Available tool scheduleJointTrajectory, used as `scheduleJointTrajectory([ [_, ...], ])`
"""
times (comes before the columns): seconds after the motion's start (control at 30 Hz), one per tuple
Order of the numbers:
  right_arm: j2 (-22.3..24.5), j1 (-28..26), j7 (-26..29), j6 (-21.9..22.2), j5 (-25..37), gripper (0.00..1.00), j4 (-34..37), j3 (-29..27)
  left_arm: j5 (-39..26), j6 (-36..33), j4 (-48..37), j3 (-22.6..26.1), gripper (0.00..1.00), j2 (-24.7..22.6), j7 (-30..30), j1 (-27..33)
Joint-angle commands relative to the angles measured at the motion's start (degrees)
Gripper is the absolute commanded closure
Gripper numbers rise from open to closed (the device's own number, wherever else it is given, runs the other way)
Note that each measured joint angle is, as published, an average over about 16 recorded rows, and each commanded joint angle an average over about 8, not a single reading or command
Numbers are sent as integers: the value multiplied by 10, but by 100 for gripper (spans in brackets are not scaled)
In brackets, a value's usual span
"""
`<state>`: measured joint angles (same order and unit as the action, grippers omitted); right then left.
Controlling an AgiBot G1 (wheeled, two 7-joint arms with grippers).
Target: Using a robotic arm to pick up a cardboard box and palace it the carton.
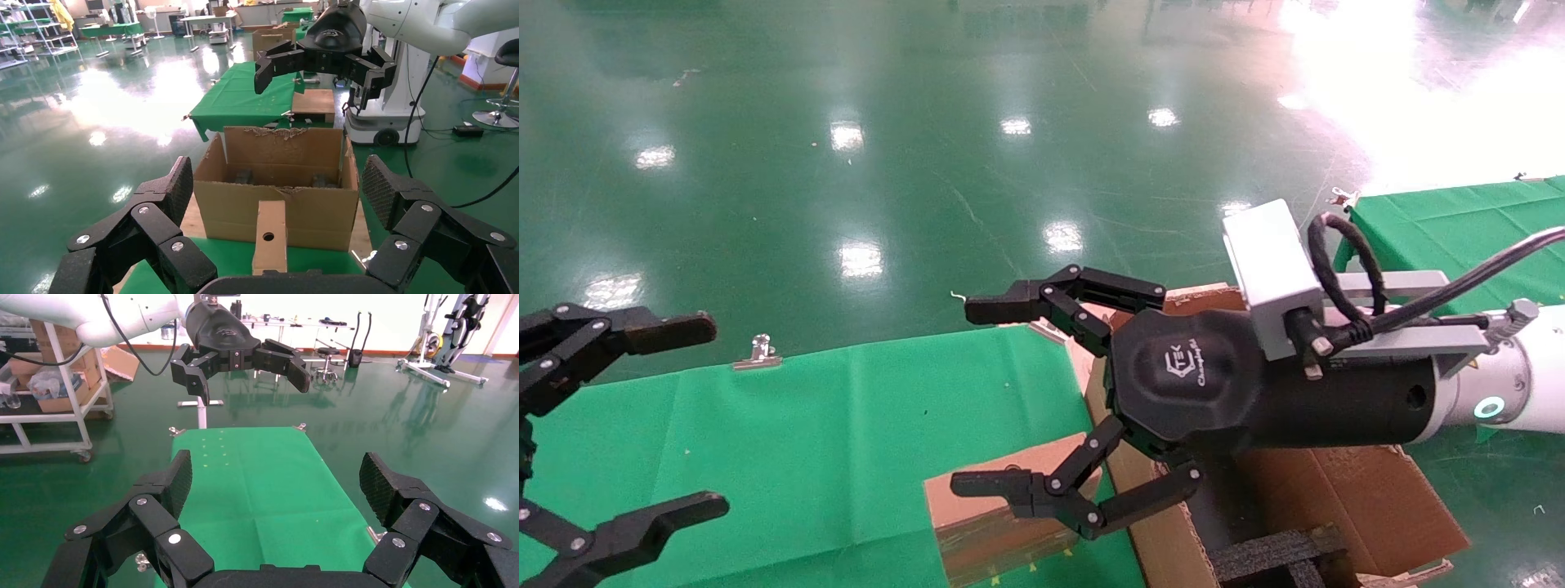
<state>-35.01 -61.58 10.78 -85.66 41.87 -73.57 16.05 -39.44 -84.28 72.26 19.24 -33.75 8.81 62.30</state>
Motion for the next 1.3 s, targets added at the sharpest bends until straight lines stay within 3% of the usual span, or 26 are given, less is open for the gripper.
scheduleJointTrajectory([
  [0.03,0,0,0,0,0,0,0,0,0,0,0,0,0,0,0,0],
  [0.5,0,0,0,0,0,0,0,0,0,0,0,0,0,0,0,0],
  [0.57,0,0,0,0,0,0,0,0,0,0,0,0,16,0,0,0],
  [0.77,0,0,0,0,0,0,0,0,0,0,0,0,91,0,0,0],
  [0.8,0,0,0,0,0,0,0,0,0,0,0,0,98,0,0,0],
  [1.07,2,-2,2,-1,9,0,-1,4,0,0,0,0,100,0,0,0],
  [1.3,0,-38,21,-11,83,0,-3,40,0,0,0,0,100,0,0,0],
])
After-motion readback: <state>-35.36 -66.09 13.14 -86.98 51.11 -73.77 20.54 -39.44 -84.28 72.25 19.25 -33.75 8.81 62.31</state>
